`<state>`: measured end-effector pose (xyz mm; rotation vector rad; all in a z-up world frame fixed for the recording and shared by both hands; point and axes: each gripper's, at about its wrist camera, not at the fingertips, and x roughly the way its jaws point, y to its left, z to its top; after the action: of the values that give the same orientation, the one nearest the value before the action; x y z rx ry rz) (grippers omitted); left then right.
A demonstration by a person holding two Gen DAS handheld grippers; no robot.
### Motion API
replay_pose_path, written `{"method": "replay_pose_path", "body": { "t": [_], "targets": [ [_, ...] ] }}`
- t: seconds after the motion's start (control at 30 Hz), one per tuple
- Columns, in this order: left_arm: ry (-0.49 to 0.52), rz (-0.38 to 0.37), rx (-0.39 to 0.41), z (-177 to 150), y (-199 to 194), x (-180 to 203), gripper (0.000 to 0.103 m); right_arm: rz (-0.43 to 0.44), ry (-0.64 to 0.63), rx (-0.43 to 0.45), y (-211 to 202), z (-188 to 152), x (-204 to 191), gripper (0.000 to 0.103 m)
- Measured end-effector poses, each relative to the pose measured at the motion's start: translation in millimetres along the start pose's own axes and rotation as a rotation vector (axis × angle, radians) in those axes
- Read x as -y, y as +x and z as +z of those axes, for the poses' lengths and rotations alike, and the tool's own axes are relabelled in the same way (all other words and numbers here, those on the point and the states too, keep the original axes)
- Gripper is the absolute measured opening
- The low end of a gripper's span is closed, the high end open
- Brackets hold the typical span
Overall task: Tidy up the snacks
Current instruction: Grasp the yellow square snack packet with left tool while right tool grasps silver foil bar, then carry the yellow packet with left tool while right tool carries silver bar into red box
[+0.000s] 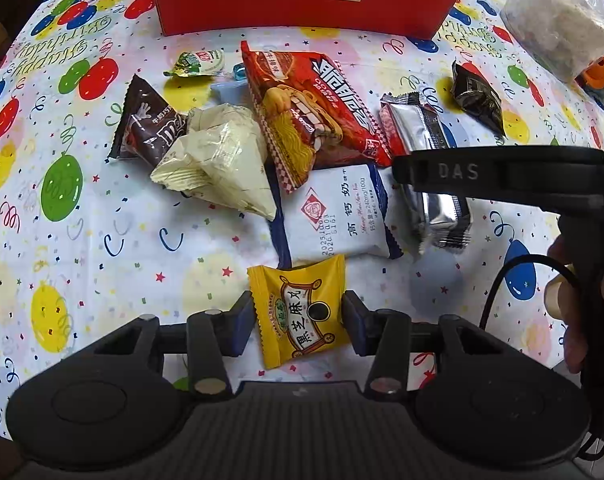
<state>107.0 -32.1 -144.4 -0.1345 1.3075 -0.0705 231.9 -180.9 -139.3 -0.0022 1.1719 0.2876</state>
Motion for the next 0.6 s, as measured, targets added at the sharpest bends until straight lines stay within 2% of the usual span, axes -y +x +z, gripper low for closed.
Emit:
{"method": "replay_pose_path", "body": {
  "t": [0.37, 0.6],
  "targets": [
    [-0.029, -0.028, 0.035, 0.9, -18.1, -16.0, 0.039, 0.033, 0.064, 0.033, -26.4, -4.9, 13.1, 0.040],
    [-0.039, -0.048, 0.042, -0.1, -22.2, -24.7, 0.035, 0.034, 0.053, 0.066, -48.3, -9.7, 13.9, 0.040]
  ]
}}
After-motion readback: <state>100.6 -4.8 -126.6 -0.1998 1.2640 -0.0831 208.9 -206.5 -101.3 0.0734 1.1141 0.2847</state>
